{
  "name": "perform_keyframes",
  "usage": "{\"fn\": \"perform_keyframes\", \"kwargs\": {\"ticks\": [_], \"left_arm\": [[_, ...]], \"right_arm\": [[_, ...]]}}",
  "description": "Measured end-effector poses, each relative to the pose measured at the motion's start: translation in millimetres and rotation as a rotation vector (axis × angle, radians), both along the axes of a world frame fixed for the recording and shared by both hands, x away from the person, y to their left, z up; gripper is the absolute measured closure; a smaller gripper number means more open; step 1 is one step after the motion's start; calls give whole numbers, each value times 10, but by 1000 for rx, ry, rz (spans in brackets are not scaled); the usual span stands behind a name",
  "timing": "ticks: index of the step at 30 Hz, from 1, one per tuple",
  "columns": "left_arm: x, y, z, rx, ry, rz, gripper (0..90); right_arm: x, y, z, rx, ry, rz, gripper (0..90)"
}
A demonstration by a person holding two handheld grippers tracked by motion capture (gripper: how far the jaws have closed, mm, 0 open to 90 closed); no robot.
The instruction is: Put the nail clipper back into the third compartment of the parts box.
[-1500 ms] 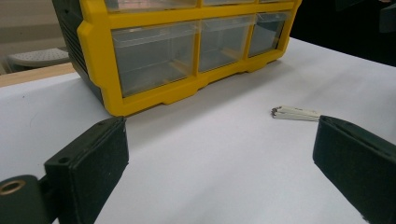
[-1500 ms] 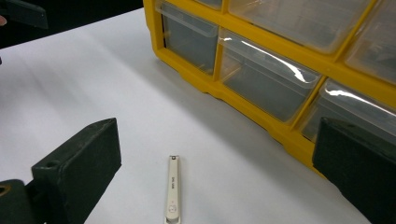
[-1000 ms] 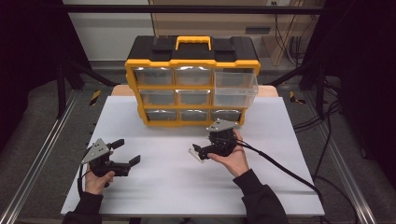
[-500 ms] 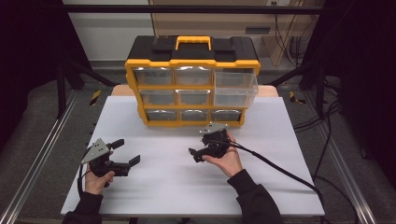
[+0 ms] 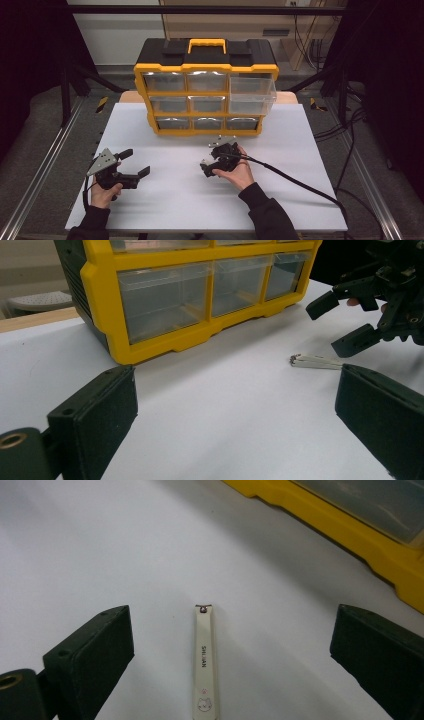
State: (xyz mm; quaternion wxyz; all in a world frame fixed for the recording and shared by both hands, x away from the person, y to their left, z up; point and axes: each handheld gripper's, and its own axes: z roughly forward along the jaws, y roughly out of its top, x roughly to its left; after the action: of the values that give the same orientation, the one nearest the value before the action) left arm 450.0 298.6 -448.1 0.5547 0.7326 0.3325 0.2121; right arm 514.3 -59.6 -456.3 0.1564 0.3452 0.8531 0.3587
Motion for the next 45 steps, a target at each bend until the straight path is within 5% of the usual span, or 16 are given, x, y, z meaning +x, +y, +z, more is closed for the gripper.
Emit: {"fn": "perform_keyframes", "kwargs": {"ticks": [32, 45], "left_arm": [[1, 3, 0, -1, 0, 0, 32], [0, 4, 2, 0, -1, 1, 33]], "right_arm": [[17, 56, -173, -22, 44, 51, 618], [16, 55, -191, -39, 61, 73, 741]]}}
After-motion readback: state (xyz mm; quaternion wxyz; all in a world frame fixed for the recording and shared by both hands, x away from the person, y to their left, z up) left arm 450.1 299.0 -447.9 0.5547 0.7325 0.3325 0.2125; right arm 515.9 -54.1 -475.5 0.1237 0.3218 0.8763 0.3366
